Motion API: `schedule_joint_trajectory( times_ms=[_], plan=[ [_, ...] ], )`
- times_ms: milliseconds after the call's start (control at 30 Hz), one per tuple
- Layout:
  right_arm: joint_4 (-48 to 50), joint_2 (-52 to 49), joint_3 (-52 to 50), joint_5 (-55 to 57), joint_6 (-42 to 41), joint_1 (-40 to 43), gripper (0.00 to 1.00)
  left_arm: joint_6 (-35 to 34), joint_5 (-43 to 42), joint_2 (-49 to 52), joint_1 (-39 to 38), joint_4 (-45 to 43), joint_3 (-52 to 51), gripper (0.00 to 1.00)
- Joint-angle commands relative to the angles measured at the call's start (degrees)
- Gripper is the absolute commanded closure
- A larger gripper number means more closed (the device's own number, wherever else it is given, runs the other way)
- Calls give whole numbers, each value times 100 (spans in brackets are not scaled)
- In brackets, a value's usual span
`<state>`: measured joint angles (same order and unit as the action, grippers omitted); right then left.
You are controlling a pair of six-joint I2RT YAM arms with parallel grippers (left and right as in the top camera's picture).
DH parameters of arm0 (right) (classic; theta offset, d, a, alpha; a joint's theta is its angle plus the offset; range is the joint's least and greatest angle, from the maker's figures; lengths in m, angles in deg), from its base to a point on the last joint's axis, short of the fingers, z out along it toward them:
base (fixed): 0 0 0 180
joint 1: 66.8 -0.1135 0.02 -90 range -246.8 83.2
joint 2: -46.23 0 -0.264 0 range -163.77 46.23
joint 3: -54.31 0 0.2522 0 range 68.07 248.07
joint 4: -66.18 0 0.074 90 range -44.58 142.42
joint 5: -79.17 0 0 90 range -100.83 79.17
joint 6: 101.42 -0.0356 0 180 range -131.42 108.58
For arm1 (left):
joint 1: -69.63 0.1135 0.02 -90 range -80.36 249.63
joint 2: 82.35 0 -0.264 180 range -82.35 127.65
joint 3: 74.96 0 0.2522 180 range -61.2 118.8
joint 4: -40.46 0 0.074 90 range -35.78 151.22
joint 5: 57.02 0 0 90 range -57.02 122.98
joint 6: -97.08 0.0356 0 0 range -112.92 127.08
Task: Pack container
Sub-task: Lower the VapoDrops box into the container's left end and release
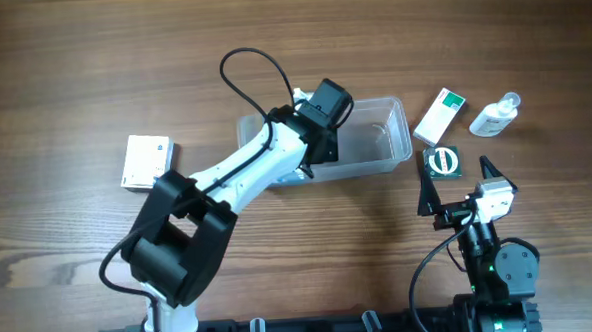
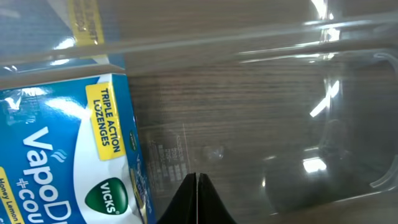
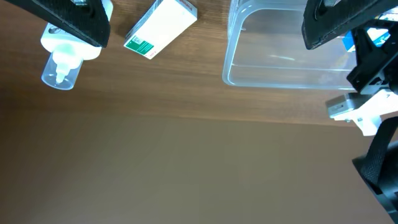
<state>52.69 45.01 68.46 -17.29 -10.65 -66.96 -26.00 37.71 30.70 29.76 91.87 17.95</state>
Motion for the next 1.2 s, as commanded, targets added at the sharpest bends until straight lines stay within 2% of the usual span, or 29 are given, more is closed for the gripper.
schedule_joint_trajectory(
  times_ms=[0, 500, 833, 1167],
  plan=[
    [24, 28, -9, -68, 59, 20, 0, 140, 341, 66, 2, 42, 68, 96],
    [24, 28, -9, -68, 57, 17, 0, 914, 485, 409, 9, 68, 68, 96],
    [24, 28, -9, -68, 57, 20, 0, 822, 951, 407, 149, 341, 68, 96],
    [26, 28, -9, -70, 57, 20, 0, 896, 955, 109, 155, 361, 70, 96]
  ],
)
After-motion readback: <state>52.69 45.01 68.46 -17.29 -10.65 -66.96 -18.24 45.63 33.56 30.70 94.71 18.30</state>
